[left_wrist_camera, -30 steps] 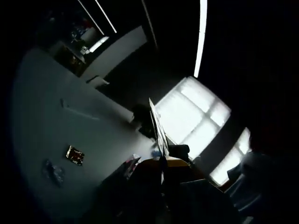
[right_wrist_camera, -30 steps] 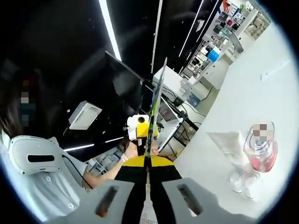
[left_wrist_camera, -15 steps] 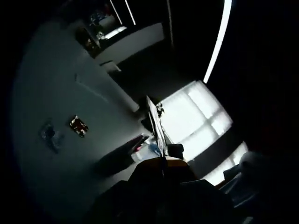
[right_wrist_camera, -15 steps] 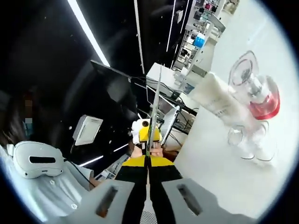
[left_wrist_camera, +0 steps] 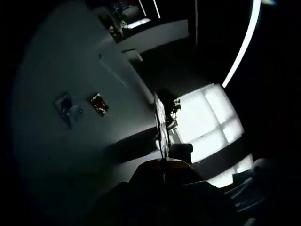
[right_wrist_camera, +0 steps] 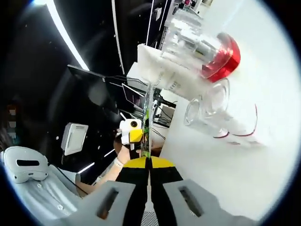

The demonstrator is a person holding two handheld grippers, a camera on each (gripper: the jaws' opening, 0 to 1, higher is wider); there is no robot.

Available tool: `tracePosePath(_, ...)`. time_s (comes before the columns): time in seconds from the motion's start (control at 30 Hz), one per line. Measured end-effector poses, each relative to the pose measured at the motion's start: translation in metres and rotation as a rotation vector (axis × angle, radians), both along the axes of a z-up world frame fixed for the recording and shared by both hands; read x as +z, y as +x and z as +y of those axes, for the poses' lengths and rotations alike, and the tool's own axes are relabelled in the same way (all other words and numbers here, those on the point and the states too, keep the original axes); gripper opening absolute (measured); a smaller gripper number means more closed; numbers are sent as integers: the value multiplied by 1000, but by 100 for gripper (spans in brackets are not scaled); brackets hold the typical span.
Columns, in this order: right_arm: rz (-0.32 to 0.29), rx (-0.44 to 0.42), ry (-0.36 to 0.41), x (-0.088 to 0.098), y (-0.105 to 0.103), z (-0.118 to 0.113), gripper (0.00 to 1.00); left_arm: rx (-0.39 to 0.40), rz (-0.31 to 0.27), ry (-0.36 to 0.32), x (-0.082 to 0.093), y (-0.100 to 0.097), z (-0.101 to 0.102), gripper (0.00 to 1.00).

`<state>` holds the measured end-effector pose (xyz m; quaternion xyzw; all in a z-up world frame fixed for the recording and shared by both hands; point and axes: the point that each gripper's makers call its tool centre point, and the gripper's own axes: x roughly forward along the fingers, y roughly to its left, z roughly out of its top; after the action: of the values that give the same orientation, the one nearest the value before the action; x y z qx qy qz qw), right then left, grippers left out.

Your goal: Arrange the skincare products in the storage area until every visible bottle or jar stands upright without overlapping.

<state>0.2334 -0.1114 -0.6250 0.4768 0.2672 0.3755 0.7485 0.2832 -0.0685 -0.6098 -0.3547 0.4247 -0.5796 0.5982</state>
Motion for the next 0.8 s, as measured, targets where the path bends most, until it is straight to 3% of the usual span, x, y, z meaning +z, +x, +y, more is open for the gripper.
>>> tracePosePath(0.1,3,7,0,-2,-3,3,1,-2,8,-4,0,-4,3,0)
tracePosePath(0.53,92,-12,-78,-38,-4,6,1,-18,91,81,-38,0,4,0)
tracePosePath(0.7,131,-26,-66,-48,-3,7,1,-20,106,115,-50,2,3,0)
tracePosePath(0.8,136,-15,-117,-56,-3,7,1,-27,99,164,-61,2,4,0)
